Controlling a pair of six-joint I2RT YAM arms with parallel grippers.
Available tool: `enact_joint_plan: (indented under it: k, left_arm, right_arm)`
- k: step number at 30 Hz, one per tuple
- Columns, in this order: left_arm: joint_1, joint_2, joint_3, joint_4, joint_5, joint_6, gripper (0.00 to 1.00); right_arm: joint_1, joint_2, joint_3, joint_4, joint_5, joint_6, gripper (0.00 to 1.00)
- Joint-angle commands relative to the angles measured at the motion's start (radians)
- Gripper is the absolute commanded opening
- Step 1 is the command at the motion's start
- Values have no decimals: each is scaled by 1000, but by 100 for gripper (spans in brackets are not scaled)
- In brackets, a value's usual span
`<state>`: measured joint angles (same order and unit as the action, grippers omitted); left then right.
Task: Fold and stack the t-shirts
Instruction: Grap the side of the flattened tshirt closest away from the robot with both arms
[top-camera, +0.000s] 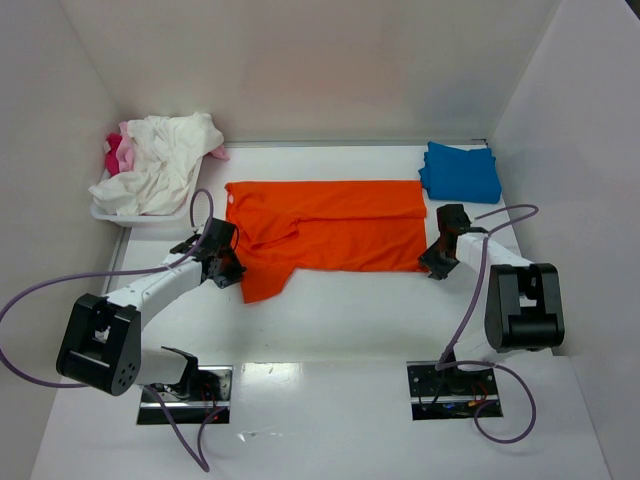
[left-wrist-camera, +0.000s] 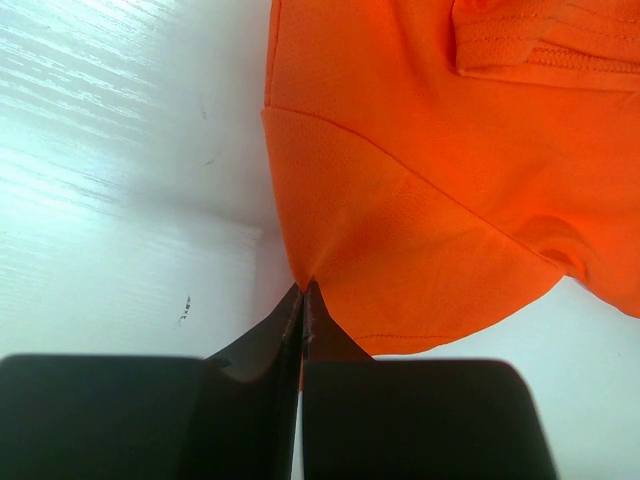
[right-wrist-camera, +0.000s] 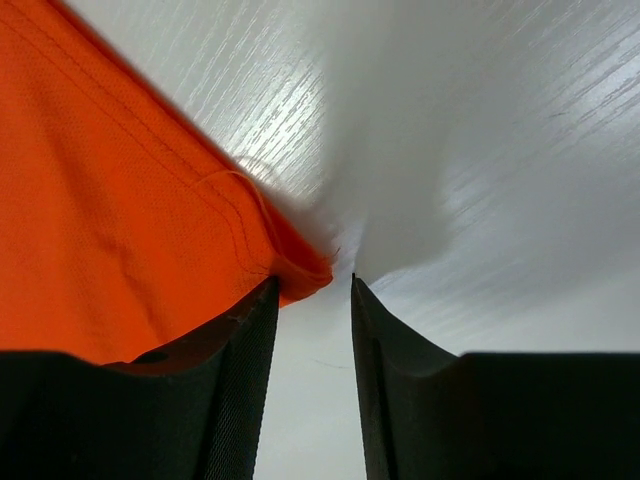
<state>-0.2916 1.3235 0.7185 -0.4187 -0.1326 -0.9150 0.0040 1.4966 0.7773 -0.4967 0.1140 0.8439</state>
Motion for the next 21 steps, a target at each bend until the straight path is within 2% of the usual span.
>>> enact_joint_plan:
  k: [1, 4, 17, 21]
  left_arm:
    - [-4, -27, 29, -8, 4, 16, 0]
    - [-4, -27, 29, -8, 4, 16, 0]
    - [-4, -32, 48, -8, 24, 34, 0]
    - [-4, -49, 95, -31, 24, 58, 0]
  right_arm:
    - [-1, 30, -9, 47, 29, -4, 41]
    - [-1, 34, -9, 47, 29, -8, 39]
    - [-1, 39, 14, 47, 49, -8, 2]
    - [-1, 14, 28, 38, 58, -17, 0]
